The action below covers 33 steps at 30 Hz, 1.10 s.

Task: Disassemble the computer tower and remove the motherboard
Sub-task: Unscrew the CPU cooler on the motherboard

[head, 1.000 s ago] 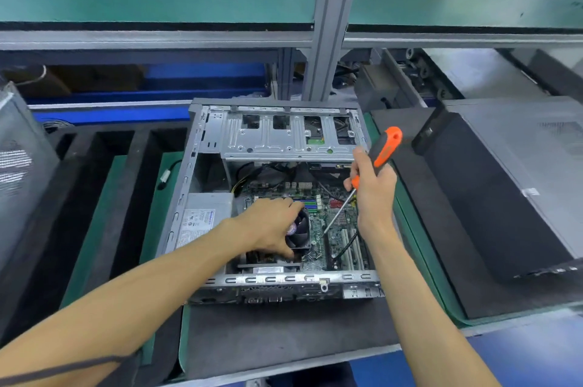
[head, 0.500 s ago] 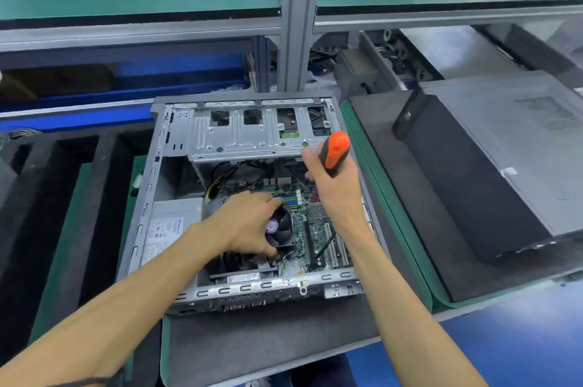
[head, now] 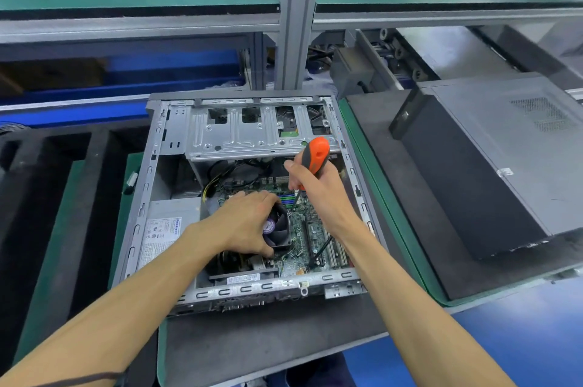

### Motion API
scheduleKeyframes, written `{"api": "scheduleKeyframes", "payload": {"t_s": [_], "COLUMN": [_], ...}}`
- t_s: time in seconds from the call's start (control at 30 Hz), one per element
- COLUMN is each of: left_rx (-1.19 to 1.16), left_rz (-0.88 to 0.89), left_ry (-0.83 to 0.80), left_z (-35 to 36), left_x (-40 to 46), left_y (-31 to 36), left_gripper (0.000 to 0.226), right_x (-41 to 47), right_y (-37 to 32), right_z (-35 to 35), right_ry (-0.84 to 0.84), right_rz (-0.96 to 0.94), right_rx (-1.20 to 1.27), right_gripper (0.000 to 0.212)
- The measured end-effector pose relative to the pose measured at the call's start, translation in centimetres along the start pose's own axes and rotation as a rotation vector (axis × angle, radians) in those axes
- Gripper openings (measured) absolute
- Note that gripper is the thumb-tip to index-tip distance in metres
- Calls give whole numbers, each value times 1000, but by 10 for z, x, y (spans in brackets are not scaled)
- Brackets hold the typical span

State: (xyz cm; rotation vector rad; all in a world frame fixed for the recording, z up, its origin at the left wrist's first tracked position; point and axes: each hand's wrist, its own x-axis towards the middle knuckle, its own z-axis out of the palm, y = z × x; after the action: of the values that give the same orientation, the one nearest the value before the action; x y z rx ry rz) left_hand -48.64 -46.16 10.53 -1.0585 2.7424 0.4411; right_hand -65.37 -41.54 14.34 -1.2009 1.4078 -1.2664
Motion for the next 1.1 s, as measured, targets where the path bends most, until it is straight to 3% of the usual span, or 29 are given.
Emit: {"api": "scheduleKeyframes", "payload": {"t_s": [0.4,0.6,0.7,0.8,0.87,0.97,1.03,1.1], "left_rx": [-30,-49,-36,-243,-427,-548,-591,-467], "left_rz": [-7,-18,-26,-31,16,18,134,283], "left_ry": [-6,-14,-50,-162,-39,323,410,363], "left_z": [2,4,1,-20,-45,-86,-109,-122], "left_x": [-1,1,-2,-8,-16,-34,-44,-48], "left_y": [-1,-3,1,9,13,17,29,42], "left_gripper": [88,90,92,86,58,32,41,48], "right_x": [0,1,2,4,6,9,9,6], "right_y": [5,3,-1,-6,-7,-7,-8,-10], "right_z": [-3,-4,-5,-7,-6,-5,-5,-4], "right_ry": [26,-130,-201,-279,-297,-288,-309,-341], "right_rz": [-17,77,96,112,118,107,82,47], "right_rx": [35,40,-17,-55,-55,-56,-69,-52], "right_gripper": [28,27,37,37,32,33,27,25]}}
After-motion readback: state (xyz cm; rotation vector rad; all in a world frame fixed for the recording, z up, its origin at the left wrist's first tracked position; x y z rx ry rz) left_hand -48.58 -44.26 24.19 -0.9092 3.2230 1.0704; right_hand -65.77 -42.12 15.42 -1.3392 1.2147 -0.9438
